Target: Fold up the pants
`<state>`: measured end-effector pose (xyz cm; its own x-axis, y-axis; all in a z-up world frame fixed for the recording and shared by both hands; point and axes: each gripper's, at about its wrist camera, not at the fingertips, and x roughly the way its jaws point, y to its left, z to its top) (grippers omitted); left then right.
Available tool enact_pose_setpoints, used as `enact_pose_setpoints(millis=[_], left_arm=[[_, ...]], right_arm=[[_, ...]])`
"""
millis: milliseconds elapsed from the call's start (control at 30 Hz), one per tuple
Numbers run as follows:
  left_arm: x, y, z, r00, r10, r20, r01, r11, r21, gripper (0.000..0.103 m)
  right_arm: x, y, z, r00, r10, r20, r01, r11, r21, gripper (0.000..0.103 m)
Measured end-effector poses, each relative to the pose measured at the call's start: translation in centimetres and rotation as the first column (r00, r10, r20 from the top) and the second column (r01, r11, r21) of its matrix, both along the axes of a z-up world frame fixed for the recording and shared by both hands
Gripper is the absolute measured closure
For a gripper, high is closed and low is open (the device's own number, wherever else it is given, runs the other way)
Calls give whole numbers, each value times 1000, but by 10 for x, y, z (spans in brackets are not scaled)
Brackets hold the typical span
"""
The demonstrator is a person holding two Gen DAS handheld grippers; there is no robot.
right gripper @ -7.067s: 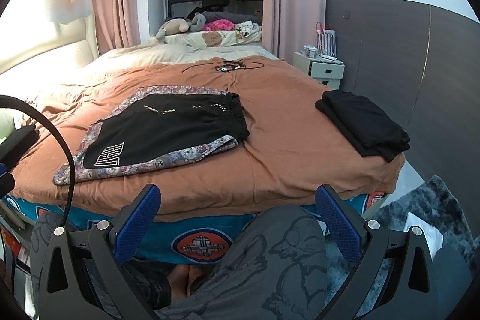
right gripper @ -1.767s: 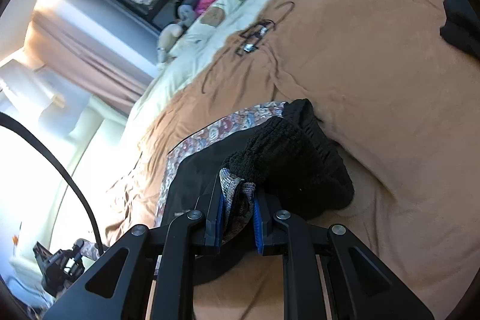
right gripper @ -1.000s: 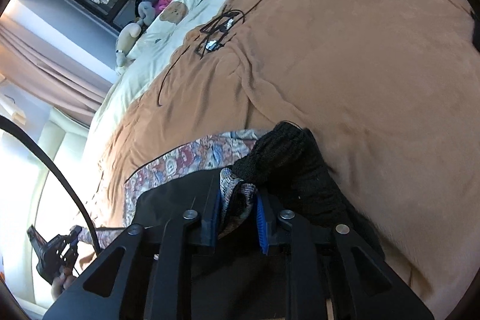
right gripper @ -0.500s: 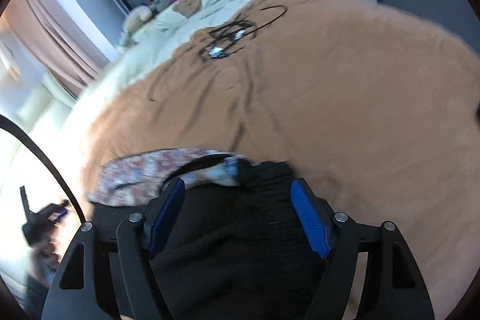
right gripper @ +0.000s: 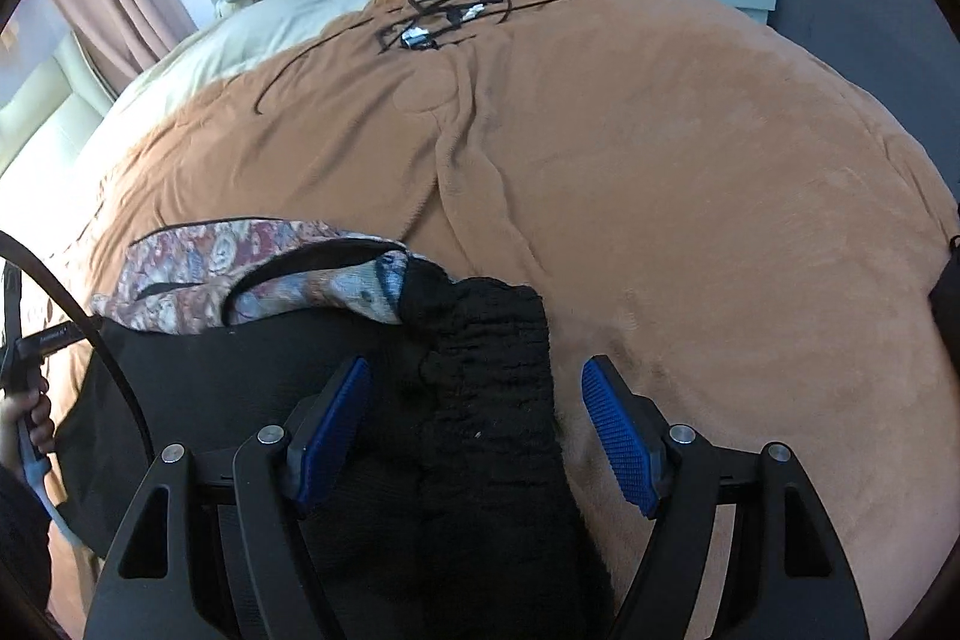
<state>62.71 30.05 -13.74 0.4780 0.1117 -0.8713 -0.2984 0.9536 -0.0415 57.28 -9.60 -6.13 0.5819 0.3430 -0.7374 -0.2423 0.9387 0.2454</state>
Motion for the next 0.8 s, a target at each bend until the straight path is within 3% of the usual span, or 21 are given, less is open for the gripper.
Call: enact_pose_setpoints(millis=[67, 133, 200, 267, 333, 467, 800], left_arm=[[5, -2, -6, 1000, -14, -8, 14, 1000, 10, 53], [9, -3, -10, 1000, -25, -16, 26, 1000, 15, 64], [10, -3, -12, 1000, -14, -25, 15, 1000, 23, 86], [9, 0, -9, 1000, -2, -9, 2, 999, 33, 96], [5, 1, 1, 1000, -3, 15, 2, 999, 53, 98], [-1, 3, 24, 998, 3, 69, -8, 997, 71, 98], [19, 3, 55, 992, 10, 125, -27, 990, 139, 99]], right_arm=[[4, -1, -3, 1000, -9, 3, 9, 1000, -18, 33], [6, 0, -3, 1000, -2, 17, 2, 1000, -10, 44], [6, 3, -4, 1000, 17, 19, -17, 1000, -5, 56], [4, 4, -4, 999, 29, 37, -28, 999, -18, 69], [0, 3, -1, 997, 29, 66, -27, 999, -35, 76], [-7, -3, 4, 996, 16, 83, -16, 1000, -7, 80], [4, 4, 11, 995, -12, 96, 12, 1000, 0, 82]])
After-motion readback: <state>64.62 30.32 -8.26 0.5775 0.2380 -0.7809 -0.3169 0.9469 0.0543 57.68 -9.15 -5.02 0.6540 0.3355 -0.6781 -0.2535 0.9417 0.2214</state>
